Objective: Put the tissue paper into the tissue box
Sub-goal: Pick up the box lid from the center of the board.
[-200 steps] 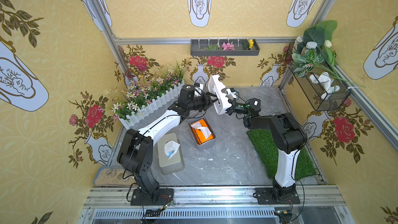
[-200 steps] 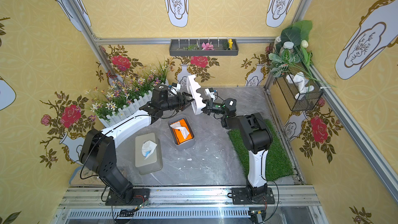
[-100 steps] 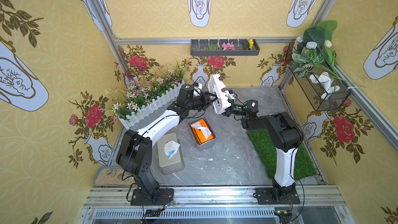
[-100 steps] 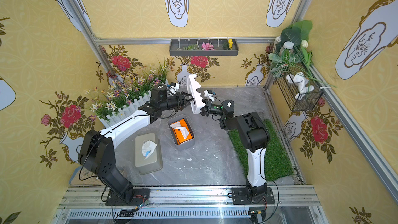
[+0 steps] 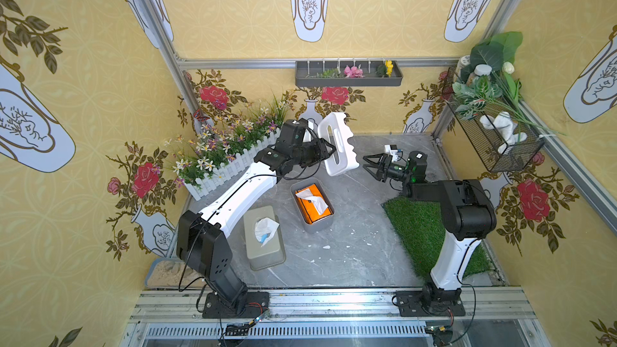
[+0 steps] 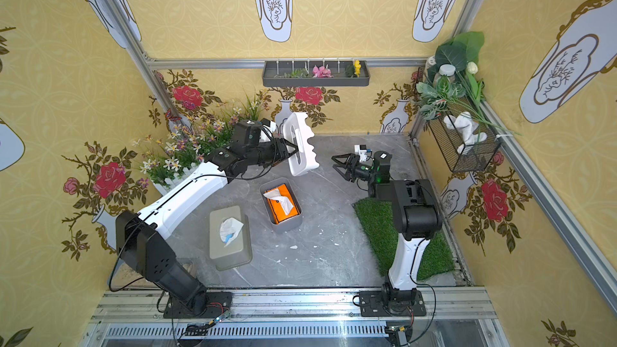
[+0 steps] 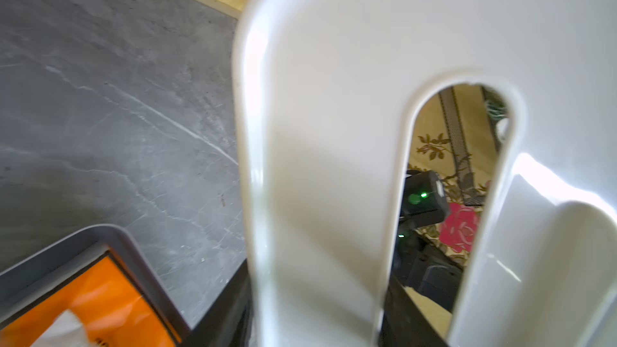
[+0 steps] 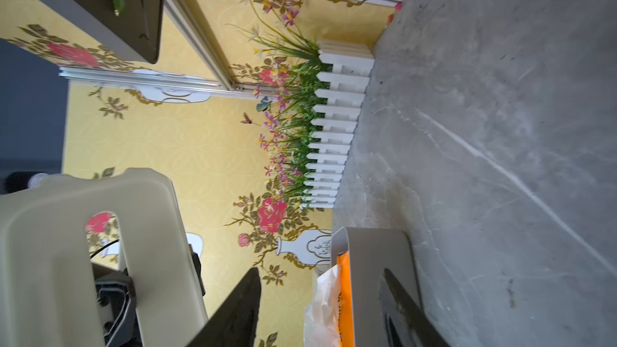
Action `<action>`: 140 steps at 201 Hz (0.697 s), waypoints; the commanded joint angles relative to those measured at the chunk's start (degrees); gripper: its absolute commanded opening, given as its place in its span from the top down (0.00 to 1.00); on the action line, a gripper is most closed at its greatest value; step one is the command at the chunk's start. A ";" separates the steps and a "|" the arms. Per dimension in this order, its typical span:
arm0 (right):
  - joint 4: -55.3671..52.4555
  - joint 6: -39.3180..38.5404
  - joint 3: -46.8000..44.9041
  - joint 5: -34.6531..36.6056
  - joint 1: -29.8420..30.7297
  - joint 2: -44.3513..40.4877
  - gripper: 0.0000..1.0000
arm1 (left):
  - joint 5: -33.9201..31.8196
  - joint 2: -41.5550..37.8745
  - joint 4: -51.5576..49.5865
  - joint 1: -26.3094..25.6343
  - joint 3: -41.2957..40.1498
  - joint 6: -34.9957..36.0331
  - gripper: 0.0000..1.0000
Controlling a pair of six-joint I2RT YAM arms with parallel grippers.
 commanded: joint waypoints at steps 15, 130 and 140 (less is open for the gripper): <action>-53.17 -41.11 12.81 21.18 5.74 -8.95 0.45 | -14.36 3.20 -19.14 -2.58 6.72 6.33 0.65; -82.82 -42.94 24.11 62.54 28.71 -25.17 0.41 | -34.20 13.95 -42.27 -7.72 24.86 10.09 0.66; -84.15 -42.49 25.10 64.29 29.36 -25.17 0.41 | -34.49 14.35 -42.82 -7.85 25.42 10.03 0.65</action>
